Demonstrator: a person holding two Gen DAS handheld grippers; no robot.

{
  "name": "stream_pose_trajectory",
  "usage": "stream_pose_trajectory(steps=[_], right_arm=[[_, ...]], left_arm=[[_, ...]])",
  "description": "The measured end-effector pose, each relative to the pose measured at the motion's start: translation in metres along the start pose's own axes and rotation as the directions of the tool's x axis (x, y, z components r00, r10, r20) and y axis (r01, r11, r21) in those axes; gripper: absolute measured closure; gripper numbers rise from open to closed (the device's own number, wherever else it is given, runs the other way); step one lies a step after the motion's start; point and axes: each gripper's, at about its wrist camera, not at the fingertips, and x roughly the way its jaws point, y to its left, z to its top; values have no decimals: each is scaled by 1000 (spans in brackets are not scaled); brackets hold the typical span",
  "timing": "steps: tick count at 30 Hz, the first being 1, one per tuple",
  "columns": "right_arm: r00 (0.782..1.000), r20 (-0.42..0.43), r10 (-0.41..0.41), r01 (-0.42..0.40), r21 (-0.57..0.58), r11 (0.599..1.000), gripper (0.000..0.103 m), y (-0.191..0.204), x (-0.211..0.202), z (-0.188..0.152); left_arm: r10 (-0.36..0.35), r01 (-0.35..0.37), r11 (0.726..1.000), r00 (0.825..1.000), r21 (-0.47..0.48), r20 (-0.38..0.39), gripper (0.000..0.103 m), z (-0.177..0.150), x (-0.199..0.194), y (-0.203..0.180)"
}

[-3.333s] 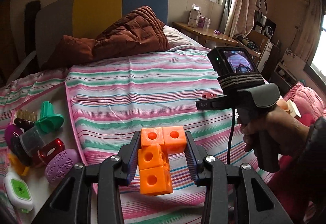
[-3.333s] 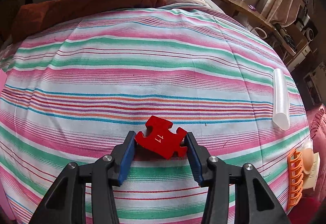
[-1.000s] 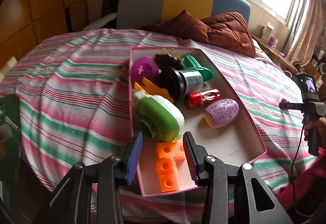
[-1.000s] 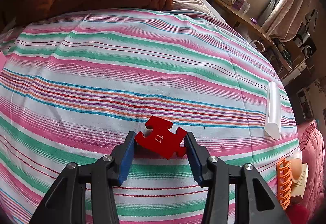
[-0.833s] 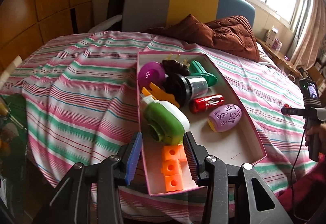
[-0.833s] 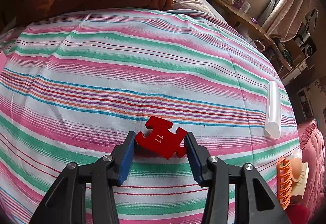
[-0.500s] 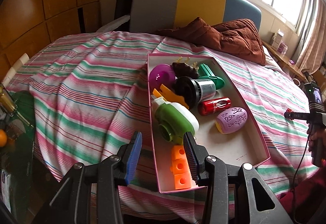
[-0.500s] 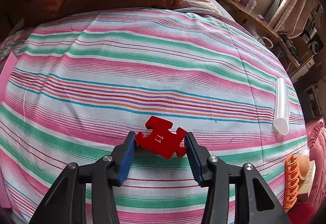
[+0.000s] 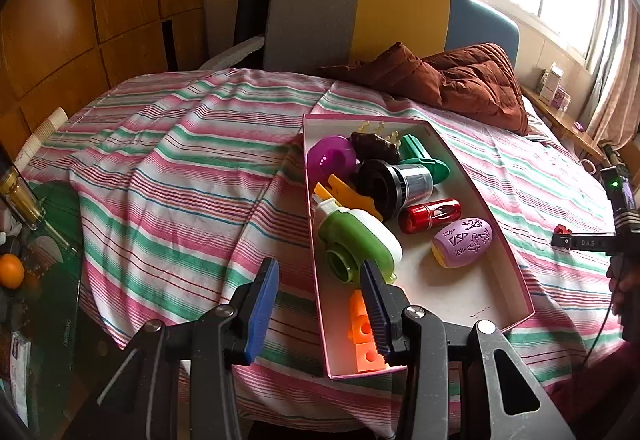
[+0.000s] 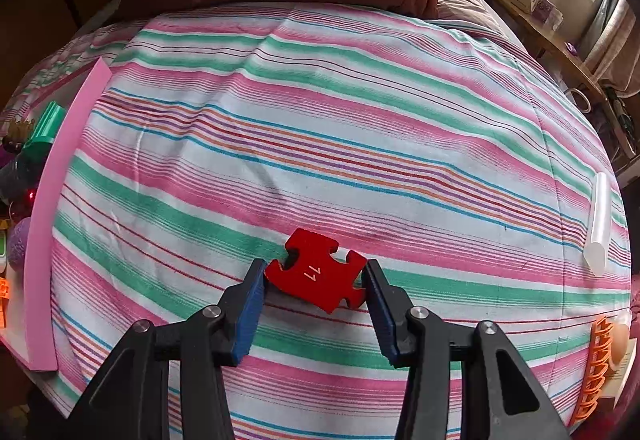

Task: Organize rigid objects
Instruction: 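Carry the red puzzle piece into the tray and open the right gripper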

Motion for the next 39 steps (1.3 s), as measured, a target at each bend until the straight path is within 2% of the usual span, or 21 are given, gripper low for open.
stream_pose_trajectory(steps=[7,12,16,23,27,33,39], right_arm=[[993,83,81,-78,-40,996,55,38,-32,-2],[972,149,183,-163,-137,977,55,81,-65,-6],[950,164,265,-225,-230,947,55,117,-81,-10],[923,142,358,-291,-349,891,55,174,-92,-23],[918,118,379,-309,-386,869,55,198,-90,-30],[920,65,386,-325,-424,845,54,224,-80,-37],[935,16,354,-315,-421,851,54,245,-58,-43]], left_arm=[[10,-10,1000,1000,-9,4,60,-1,-2,4],[11,-11,1000,1000,-14,4,60,-3,-3,6],[11,-11,1000,1000,-16,4,60,-3,-3,8],[17,-17,1000,1000,-25,7,60,-5,-3,12],[20,-20,999,1000,-31,6,60,-5,-3,15],[24,-24,999,1000,-34,4,60,-6,-1,16],[30,-30,999,1000,-34,-1,60,-7,0,18]])
